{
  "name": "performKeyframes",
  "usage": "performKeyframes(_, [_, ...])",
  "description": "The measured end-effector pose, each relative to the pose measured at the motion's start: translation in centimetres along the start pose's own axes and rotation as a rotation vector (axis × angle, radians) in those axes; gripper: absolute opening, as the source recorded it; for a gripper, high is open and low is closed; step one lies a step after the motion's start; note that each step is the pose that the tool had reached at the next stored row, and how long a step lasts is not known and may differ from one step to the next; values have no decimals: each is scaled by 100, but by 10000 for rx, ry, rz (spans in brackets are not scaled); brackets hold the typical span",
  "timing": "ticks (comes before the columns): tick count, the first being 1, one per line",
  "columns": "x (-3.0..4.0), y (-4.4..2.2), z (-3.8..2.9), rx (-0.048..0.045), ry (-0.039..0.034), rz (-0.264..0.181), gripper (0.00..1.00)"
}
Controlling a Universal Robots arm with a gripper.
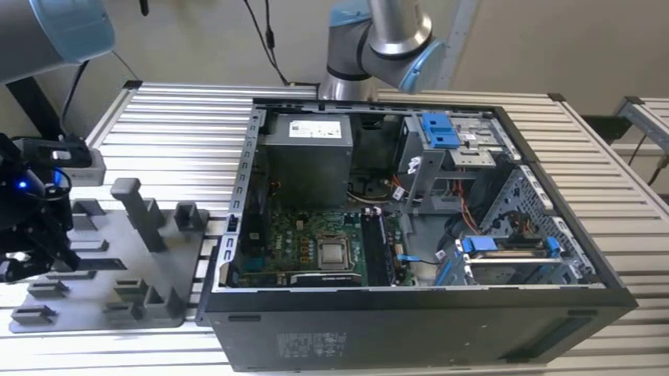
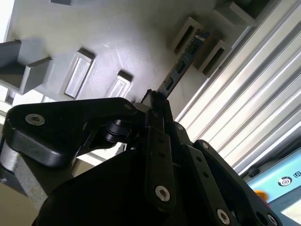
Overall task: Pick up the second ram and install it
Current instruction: 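Pick up the second ram and move it above second insertion slot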
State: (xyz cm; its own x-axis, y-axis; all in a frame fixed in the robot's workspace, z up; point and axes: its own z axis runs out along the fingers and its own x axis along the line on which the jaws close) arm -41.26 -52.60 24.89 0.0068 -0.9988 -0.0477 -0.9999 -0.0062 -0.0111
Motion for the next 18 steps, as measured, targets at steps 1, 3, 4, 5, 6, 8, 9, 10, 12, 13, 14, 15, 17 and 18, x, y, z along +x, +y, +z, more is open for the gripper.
performKeyframes(1, [-1, 0, -10, -1, 1, 0, 14])
performKeyframes(3, [-1, 0, -30, -1, 1, 0, 14])
performKeyframes(4, [-2, 0, -40, -1, 1, 0, 14])
performKeyframes(5, [-2, 0, -50, -1, 1, 0, 14])
performKeyframes(6, [-3, 0, -60, -1, 1, 0, 14])
performKeyframes(8, [-3, 0, -78, 0, 0, -1, 14])
performKeyframes(9, [-4, 0, -86, 0, 0, -1, 14])
performKeyframes(10, [-4, 1, -94, 0, 0, -1, 14])
performKeyframes(12, [-5, 2, -112, -1, 1, 0, 14])
performKeyframes(13, [-5, 2, -122, -1, 1, -1, 14])
performKeyframes(14, [-6, 2, -132, 0, 0, 0, 14])
performKeyframes(15, [-7, 2, -142, -1, 0, 0, 14])
performKeyframes(17, [-8, 2, -164, -1, 1, 0, 14])
performKeyframes(18, [-8, 2, -175, -1, 1, 0, 14])
